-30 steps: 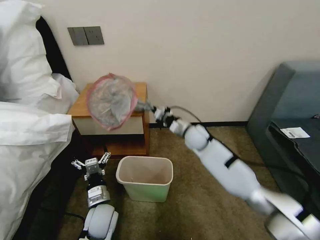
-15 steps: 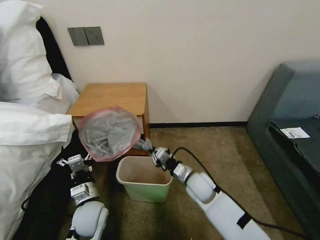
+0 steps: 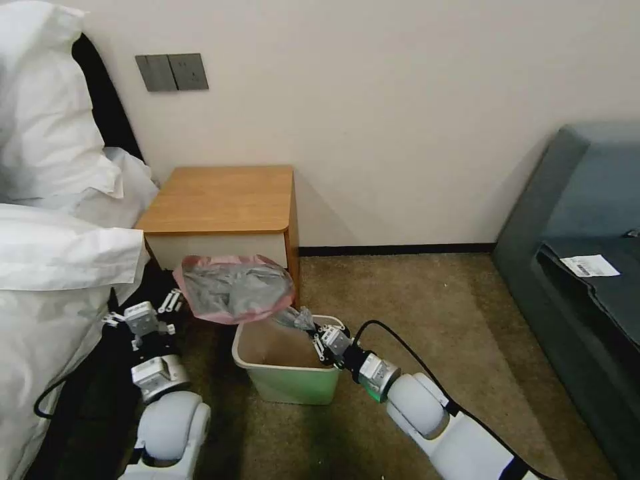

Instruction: Pick up the garbage bag from the table and place it over the trash can.

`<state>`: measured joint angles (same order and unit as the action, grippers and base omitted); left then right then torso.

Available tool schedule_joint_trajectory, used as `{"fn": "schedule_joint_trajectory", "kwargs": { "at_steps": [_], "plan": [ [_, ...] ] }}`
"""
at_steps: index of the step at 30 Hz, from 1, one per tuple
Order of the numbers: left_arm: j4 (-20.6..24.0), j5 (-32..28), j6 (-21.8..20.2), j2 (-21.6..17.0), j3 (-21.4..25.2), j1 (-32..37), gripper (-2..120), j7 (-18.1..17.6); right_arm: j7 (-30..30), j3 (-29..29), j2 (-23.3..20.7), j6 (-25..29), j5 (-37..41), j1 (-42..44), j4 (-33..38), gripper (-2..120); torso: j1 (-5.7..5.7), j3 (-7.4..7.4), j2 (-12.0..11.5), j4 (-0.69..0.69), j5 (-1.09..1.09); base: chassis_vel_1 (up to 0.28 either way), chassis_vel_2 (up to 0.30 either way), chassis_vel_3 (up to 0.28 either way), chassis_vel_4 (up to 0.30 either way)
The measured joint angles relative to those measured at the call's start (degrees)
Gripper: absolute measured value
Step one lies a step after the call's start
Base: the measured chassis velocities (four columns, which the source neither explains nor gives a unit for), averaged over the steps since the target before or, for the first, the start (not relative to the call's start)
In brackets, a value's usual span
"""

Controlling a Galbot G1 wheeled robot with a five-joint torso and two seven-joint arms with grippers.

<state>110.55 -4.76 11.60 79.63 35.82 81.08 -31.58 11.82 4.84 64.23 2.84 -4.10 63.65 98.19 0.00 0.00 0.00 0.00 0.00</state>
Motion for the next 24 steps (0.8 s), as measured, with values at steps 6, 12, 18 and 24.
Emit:
{"fn": "schedule_joint_trajectory", "kwargs": {
  "at_steps": [6,12,18,24],
  "plan": [
    [-0.8,-2.9,-0.4,-2.0,4.5,-0.5,98,0.0,0.2,-0.9,-1.6,0.6,-0.2,1.1,0.6,0,0.00,0.00,0.0,0.00,0.00,0.000,0.000,0.000,0.000],
    [-0.8,-3.2,-0.3,-2.1,4.6,0.5,98,0.0,0.3,-0.7,-2.0,0.9,-0.7,1.5,0.6,0,0.00,0.00,0.0,0.00,0.00,0.000,0.000,0.000,0.000],
    [-0.4,-1.6,-0.2,-1.1,1.5,1.5,98,0.3,1.0,-0.6,-2.4,0.8,-1.6,1.0,0.7,0,0.01,0.00,0.0,0.00,0.01,0.000,0.000,0.000,0.000],
    [-0.7,1.0,0.2,-0.1,0.1,1.7,98,0.6,3.1,-0.9,-3.7,1.5,-2.2,1.5,1.4,25,0.01,0.00,0.0,0.00,0.01,0.000,0.000,0.000,0.000]
  ]
}}
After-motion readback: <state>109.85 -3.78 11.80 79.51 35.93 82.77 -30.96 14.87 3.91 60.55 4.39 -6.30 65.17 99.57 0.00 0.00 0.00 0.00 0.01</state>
